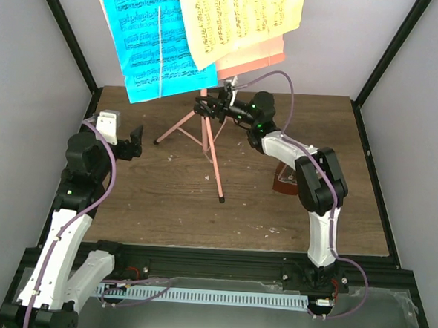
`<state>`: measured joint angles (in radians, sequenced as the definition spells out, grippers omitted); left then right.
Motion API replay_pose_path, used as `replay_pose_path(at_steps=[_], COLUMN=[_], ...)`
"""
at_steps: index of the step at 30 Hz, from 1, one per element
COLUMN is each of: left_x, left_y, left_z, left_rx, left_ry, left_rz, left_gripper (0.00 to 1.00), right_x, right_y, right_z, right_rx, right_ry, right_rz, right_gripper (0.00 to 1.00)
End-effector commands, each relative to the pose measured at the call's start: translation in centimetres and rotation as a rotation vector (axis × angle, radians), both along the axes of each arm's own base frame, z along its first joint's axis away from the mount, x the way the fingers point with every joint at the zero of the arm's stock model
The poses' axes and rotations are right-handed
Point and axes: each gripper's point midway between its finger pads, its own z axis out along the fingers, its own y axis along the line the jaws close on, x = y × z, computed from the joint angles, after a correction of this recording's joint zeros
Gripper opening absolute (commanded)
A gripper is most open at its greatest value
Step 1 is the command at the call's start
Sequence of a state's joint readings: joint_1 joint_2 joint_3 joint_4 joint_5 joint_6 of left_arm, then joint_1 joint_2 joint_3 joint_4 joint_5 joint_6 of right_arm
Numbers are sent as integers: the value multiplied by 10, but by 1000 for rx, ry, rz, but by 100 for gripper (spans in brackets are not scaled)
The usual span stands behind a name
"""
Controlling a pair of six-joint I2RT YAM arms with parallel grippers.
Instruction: Pack up the instrument practice props
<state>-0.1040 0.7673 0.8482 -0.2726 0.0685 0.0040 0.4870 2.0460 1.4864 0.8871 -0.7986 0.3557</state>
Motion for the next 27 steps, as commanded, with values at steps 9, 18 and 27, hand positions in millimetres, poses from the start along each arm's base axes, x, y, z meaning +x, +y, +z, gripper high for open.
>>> replay_pose_path(at_steps=[9,18,27], left_x=[-3,-5,-6], left_y=[-2,-3,-3], left_z=[4,5,7], left_rx=[6,6,5], left_ry=[-22,-27,-32], left_rz=[-10,-14,-9], left_gripper=[91,91,91], right_x=[-13,-19,-9], right_y=[-20,-73,-96], right_z=[24,33,31], right_rx=[18,13,25], right_ry=[-102,-157,-27], right_rz=[-116,-560,-840], right_gripper=[1,1,1])
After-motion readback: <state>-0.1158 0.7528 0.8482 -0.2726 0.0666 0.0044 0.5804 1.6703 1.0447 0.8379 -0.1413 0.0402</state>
